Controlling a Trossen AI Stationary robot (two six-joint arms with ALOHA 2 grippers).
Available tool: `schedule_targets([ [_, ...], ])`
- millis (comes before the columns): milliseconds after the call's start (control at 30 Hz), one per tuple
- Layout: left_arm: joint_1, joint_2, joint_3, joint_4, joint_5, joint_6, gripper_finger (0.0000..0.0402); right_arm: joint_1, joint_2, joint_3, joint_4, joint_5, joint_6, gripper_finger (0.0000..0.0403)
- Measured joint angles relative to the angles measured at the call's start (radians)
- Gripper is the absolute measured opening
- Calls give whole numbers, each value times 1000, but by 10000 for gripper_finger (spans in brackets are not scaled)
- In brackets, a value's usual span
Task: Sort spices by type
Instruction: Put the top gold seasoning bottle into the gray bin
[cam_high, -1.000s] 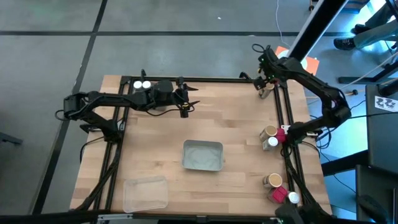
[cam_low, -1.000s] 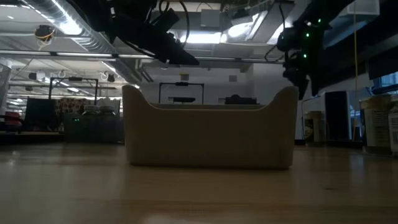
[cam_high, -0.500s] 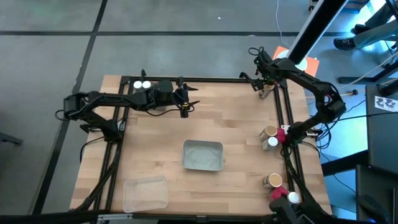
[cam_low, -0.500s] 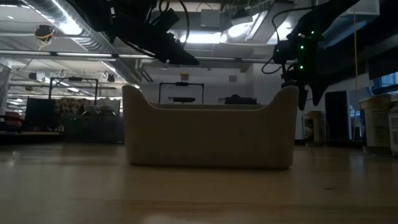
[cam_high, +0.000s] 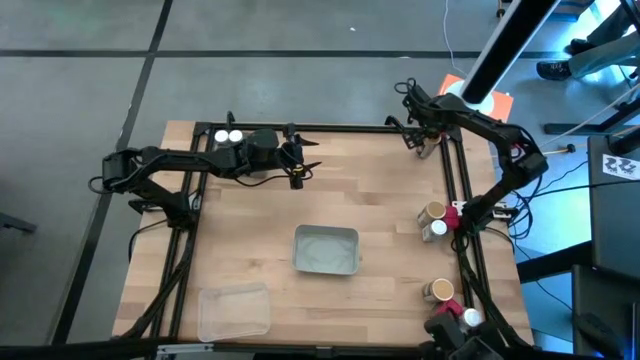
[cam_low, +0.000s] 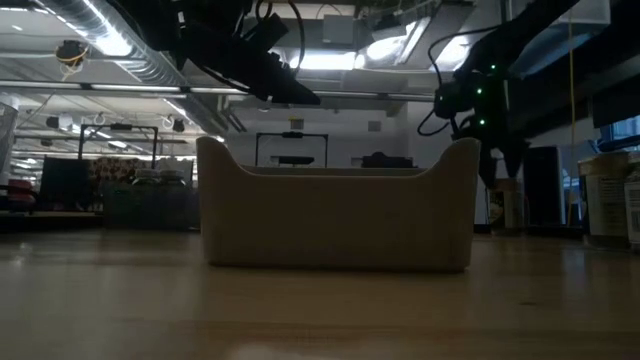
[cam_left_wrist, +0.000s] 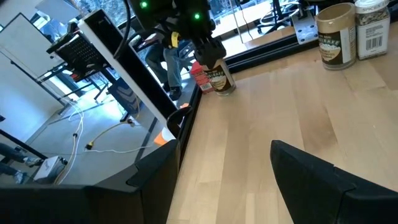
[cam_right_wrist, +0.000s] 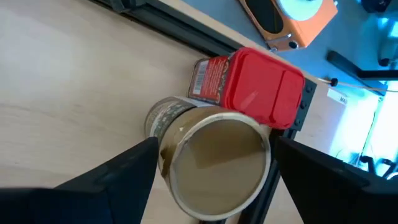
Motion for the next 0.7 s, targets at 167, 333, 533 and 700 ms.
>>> schedule_targets([
  [167, 0, 0, 0, 0, 0, 0, 239, 0, 12, 0, -16, 6, 13, 319],
  [333, 0, 0, 0, 0, 0, 0, 239, 0, 12, 1, -11, -27, 11, 319],
  [533, 0, 0, 0, 0, 0, 0, 239, -1, 11, 2, -14, -69, -4, 319],
  [700, 0, 0, 0, 0, 0, 0, 239, -1, 11, 2, -11, -115, -9, 319],
])
